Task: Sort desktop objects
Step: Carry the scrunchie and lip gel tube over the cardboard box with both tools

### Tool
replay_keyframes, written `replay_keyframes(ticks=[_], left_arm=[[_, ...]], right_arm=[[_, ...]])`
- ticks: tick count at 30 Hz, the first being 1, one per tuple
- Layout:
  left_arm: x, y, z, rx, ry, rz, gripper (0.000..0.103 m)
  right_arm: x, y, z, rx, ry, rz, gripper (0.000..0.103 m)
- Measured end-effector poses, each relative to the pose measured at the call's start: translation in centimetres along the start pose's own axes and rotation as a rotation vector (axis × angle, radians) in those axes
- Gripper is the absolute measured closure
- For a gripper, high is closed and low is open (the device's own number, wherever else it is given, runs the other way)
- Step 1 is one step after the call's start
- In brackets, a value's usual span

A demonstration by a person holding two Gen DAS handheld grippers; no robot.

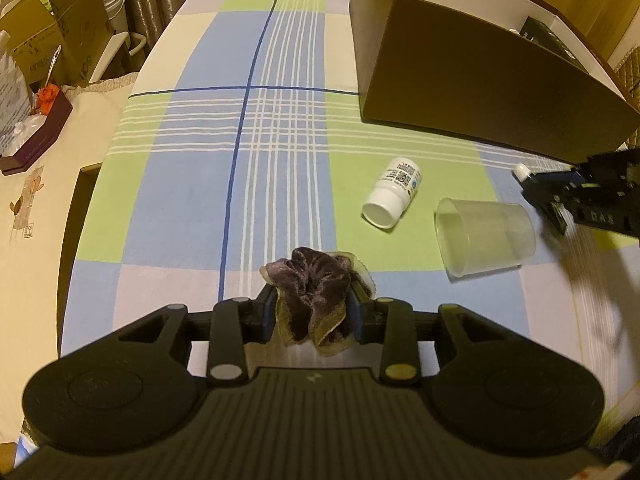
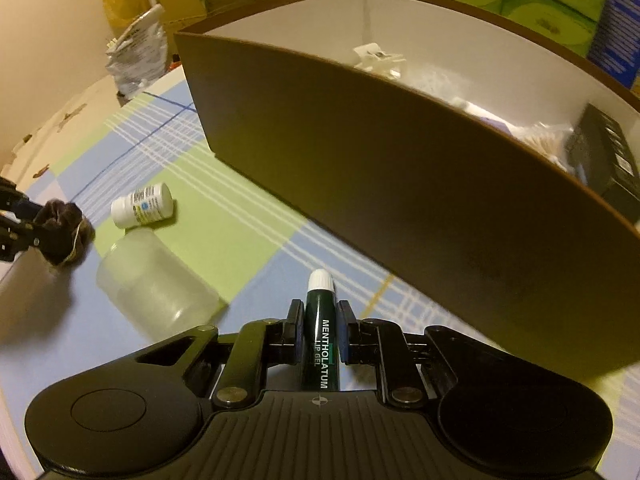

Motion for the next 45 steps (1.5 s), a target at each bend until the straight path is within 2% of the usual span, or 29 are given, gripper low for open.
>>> replay_keyframes(ticks=[7,14,23,30,38,45], left_arm=[[0.3,-0.2,0.0,-0.008,-0.012,-0.001,0.076],[1.7,-0.4,-0.5,-0.019,-0.045,0.003,0.080],[5.3,-1.3,-2.7,-0.040,-0.128,0.024,0.081],[8.0,-3.3,-5.8,-0.083,-0.221,0.069,0.081],[9.4,-6.9,-10.0,-0.145,-0.313,0.135,0.081],[8.7,-11.3,-13.8,-0.218,-0.344,0.198,0.080]], right_arm=[[2.4,-0.6,2.4,-0.110,0.023,0.033,0.090],[5.3,-3.2,4.9,-0.291,0.035,0.041,0.090],[10.0,-5.9,5.8,-0.428,-0.033,0.046,0.090],[12.6,-6.9,3.7,-0.462,-0.106,0.018,0.090],[15.2,-7.6,-0.9,-0.386,-0.195,-0.010,0.090],[15.6,-8.7,-5.4,-0.322,-0.260,-0.009,0.090]])
Point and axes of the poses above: each gripper's, at about its wrist camera, not at the fingertips, and x roughly against the way its jaws point, y to its left, z to its underside, the point moved 5 cm from there along -x, roughly the way its jaws point, and after that the axes turned 3 degrees about -y, right-handed, at the moved point
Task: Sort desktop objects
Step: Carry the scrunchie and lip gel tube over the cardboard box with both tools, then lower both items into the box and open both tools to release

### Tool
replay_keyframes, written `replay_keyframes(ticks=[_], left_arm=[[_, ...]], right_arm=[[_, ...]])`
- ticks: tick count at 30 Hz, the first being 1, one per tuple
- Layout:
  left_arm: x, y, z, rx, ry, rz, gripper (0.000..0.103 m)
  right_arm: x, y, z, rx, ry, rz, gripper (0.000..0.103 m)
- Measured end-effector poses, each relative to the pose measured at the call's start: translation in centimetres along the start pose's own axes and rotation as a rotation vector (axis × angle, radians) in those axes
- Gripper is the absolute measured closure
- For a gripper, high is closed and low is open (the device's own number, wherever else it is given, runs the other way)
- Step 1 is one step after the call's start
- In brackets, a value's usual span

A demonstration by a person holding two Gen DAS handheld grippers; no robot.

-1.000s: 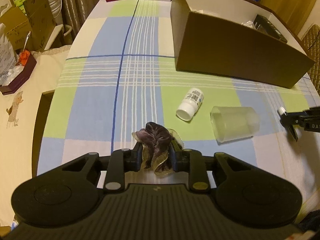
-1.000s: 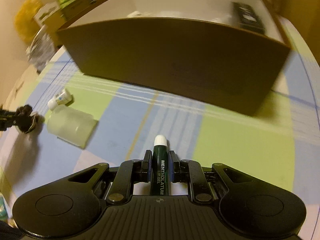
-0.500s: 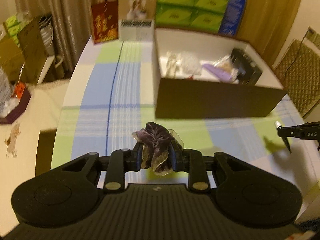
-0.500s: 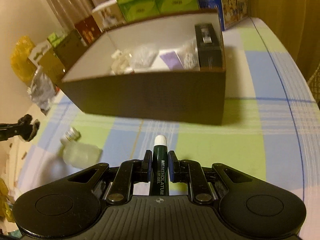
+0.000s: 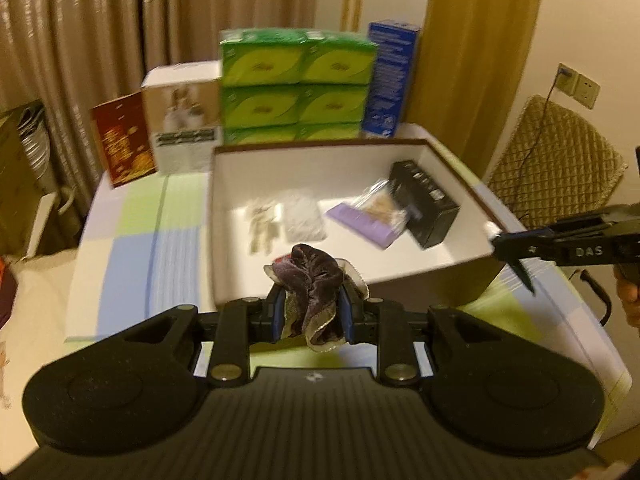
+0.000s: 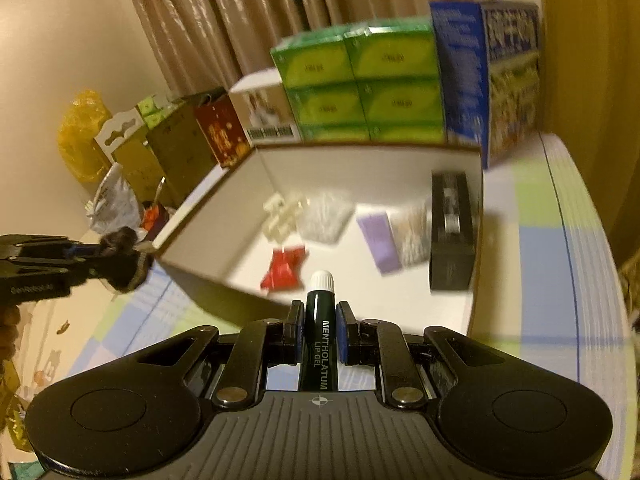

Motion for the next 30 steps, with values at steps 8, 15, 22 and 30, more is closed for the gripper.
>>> replay_keyframes(ticks=[8,15,22,30], left_arm=[[-5.3,-2.4,-3.4,-0.041,0.038,0.067,0.080],[-9.9,-3.6,-4.5,-0.094,0.098,0.080,0.080],[-14.6,-4.0,-4.2,-0.094,0.199,0.106,0.080],[-19.3,-4.5,-2.8,-0.150,0.332,0.109,0.080]], right_arm=[[-2.9,-0.6,-4.3,0.084,0.007,0.010,0.090],[-6.3,-2.1,-5.0,0.138,0.078,0.051,0.090],[-9.0,-3.7,-4.3,0.153,0.142,0.073,0.090],[-11.2,-4.9,-3.4,0.179,0.219,0.087,0.090]])
Point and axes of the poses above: each gripper's, at about its wrist camera, not at the fingertips, and x roughly against the way its jaws point, y to its left, z to its underside, the point moved 5 cm from there along -x, roughly the way its jaws point, and after that the axes turned 3 degrees about -y, right-handed, at the moved point
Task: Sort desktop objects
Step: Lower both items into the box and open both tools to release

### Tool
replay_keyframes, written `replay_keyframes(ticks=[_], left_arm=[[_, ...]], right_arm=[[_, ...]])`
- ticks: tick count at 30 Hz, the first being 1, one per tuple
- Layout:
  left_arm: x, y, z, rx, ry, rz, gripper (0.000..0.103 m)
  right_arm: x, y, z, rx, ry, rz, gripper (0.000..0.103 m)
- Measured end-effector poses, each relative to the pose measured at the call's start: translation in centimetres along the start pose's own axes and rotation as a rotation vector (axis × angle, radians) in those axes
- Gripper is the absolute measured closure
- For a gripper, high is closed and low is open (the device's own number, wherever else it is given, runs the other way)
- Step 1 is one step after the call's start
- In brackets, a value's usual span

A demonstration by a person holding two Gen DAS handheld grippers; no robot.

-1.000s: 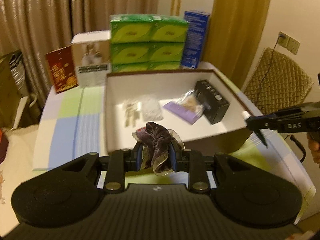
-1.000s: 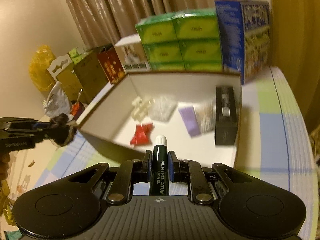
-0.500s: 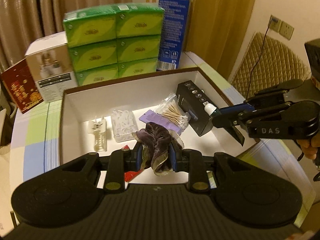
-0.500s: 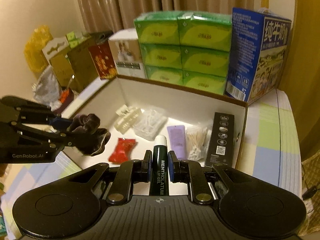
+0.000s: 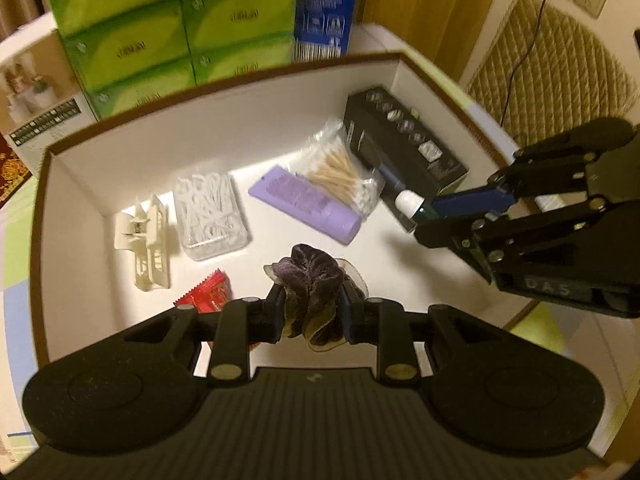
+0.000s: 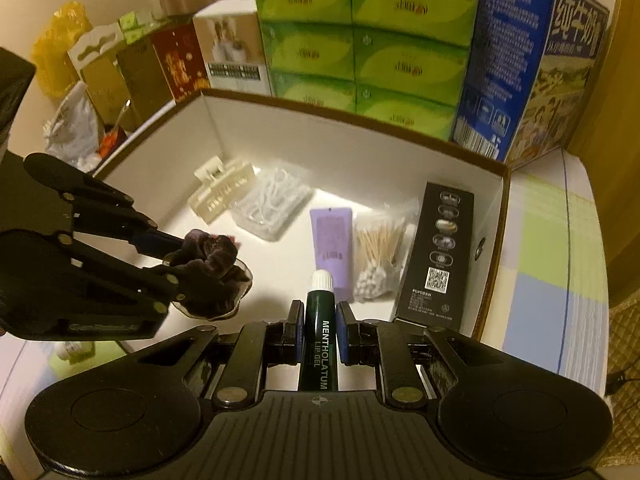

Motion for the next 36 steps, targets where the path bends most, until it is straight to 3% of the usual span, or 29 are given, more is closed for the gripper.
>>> replay_keyframes(ticks=[7,10,18,36], left_arm=[[-2.4,0.3,-0.1,-0.034,0.071,-0.010,0.080],[-2.8,0.8,-0.2,-0.009,0.084,-0.014,0.073],[-2.8,1.1,-0.4,0.004,0.075,-0.017,0.062],[-1.0,1.9,-0.5,-0.002,0.028,-0.070,0.056]], right_arm=[[-1.2,-0.7,0.5,-0.004,0.029,-0.014,0.090],[-1.4,-0.9,0.5,-0.013,0.033,-0.015,0.090],[-1.7,-1.2,0.7,-0.024,0.039,-0.019,0.090],[-2.1,-0.2,0.5,-0.027,0.039,-0.027,0.090]])
Point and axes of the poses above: each gripper's, at about its wrist camera, not at the fingertips, and x roughly against the way its jaws point, y to its left, z to its underside, the point moved 5 cm from there along -x, roughly the way its jaws point, and after that the axes turned 3 degrees about -y, right-handed, at the moved point
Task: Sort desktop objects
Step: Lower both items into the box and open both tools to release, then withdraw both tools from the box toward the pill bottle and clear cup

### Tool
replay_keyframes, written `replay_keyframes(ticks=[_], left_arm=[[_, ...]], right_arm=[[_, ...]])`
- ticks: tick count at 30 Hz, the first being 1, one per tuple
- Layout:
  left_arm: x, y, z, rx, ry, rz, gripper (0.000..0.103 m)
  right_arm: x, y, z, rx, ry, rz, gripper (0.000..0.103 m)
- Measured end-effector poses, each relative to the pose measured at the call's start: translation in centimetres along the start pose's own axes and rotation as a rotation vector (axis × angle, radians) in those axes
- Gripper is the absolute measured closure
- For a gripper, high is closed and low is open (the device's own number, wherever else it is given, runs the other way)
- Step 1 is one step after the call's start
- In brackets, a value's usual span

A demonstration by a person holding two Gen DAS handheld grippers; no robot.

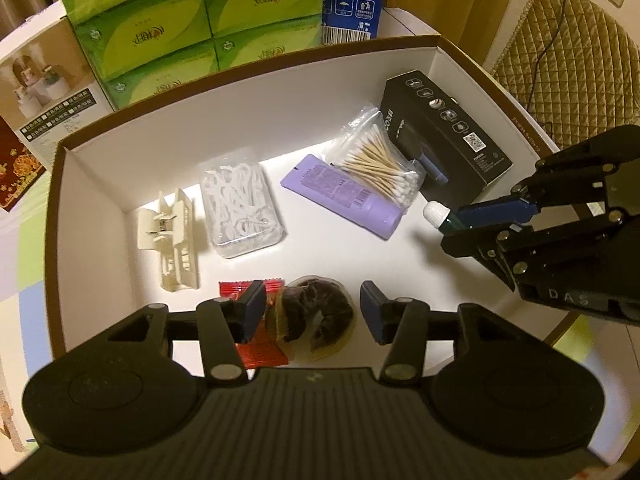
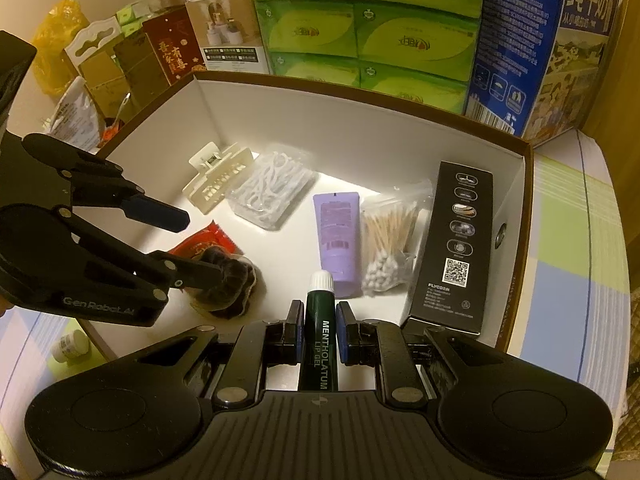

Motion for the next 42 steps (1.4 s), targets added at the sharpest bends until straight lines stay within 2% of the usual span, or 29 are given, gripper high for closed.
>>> replay_keyframes(ticks=[11,13,15,17,20,27,36,42], left_arm=[[1.6,0.4,0.1,0.012,-0.037,-0.024,0.047],[2.1,0.6,0.1,0.014,-0.048,-0.034,0.043],[2.7,0.7,0.2,0.021,-0.060,-0.041,0.035],[3.6,0.9,0.3,0.030,-0.077,-0.050,0.029],[5.3,1.0,0.7,0.040,-0.111,-0.060,0.022],[9.2,1.6,2.3,0.078,-0.158,-0.083,0.014],[13.7,2.0,5.0,0.105,-0.197,-0.101,0.010],[16.0,2.0,7.7,0.135,-0.184,-0.130,0.008]], right_arm=[[0.8,0.0,-0.9,-0.010,-0.063,0.010,0.089],[1.4,0.0,-1.1,-0.022,-0.077,0.005,0.078],[2.1,0.0,-1.2,-0.025,-0.098,0.011,0.035],[3.0,0.2,-1.1,-0.027,-0.129,0.020,0.022],[4.2,0.5,-0.9,-0.047,-0.147,0.009,0.012],[7.2,1.6,0.5,-0.087,-0.194,0.003,0.007],[10.7,3.5,2.1,-0.117,-0.244,0.007,0.002],[12.9,5.2,3.8,-0.156,-0.258,-0.006,0.002]])
Point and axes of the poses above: each gripper's, at about its wrist camera, not at the fingertips, and x roughly against the way its jaws point, y to its left, z to its underside, the point moved 5 cm from there along -x, roughly the way its jaws point, and after that the axes turned 3 degrees about -y, right-handed, at the moved point
